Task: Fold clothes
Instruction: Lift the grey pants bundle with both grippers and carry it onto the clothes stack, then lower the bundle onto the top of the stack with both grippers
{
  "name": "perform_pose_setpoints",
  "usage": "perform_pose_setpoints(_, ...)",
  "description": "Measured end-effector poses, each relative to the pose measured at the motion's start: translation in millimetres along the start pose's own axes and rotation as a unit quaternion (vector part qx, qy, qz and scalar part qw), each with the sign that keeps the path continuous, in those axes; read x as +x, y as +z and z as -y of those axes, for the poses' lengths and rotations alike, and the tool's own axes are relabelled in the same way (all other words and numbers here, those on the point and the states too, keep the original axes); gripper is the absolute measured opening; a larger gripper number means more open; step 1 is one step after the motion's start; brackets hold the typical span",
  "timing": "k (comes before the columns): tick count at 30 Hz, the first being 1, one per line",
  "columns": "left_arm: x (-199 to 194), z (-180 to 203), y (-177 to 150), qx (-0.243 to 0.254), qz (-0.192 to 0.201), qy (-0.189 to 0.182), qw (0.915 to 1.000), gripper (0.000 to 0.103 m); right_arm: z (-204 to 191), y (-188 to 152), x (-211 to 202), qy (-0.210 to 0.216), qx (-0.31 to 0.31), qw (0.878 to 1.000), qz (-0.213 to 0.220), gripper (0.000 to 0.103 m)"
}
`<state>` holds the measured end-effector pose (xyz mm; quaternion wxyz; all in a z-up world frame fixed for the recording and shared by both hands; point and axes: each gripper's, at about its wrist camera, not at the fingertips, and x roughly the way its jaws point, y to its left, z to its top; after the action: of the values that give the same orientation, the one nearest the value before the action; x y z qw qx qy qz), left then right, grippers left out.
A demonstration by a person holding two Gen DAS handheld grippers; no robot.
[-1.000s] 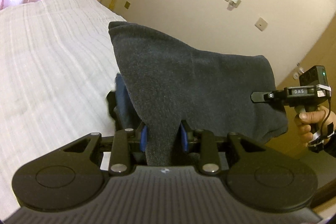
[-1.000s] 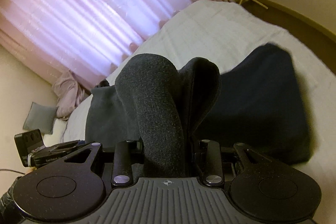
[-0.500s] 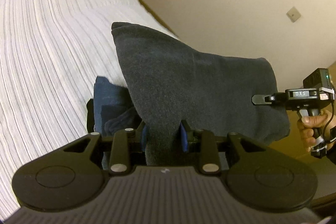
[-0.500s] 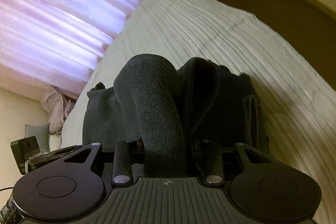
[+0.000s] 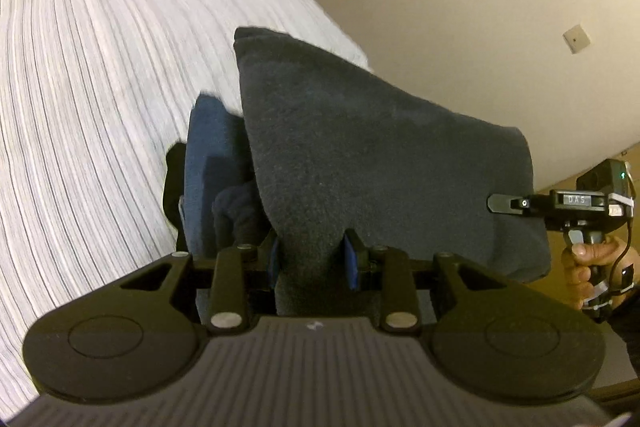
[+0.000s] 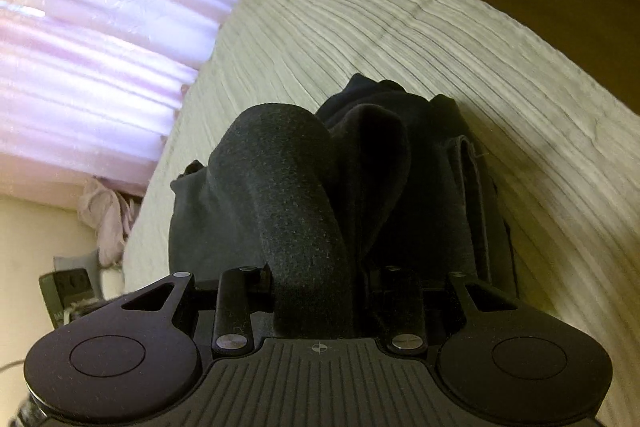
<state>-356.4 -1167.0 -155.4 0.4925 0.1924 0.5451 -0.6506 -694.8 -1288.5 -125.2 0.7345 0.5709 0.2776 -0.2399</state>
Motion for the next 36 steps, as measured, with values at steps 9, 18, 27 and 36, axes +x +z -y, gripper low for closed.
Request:
perform_pose_setpoints(9, -16.4, -2.1, -15.6, 0.014, 0.03, 0.029, 0.999, 0.033, 1.4, -12.3, -2.9, -0.028, -0.025, 0.999, 0.036, 0.051)
perform_pose_setpoints(18, -25.8, 30.0, -31.0, 0.092, 0.064, 0.019, 0.9936, 0.032, -5.2, -49.5, -46.7, -0.054, -0.053, 0.987, 0.141, 0.051)
perform_pose_setpoints(27, -6.1, 37.1, -35.2, 0.129, 0.038, 0.065, 0.9888, 0.028, 7.9, -58.2, -43.3, -0.088, -0.068, 0.985, 0.131, 0.051)
perform_pose_setpoints(36, -6.6, 20.9, -59.4, 0.114, 0.033, 0.06, 0.9911, 0.029, -34.5, -107.7, -69.5, -0.07, -0.132, 0.971, 0.189, 0.051)
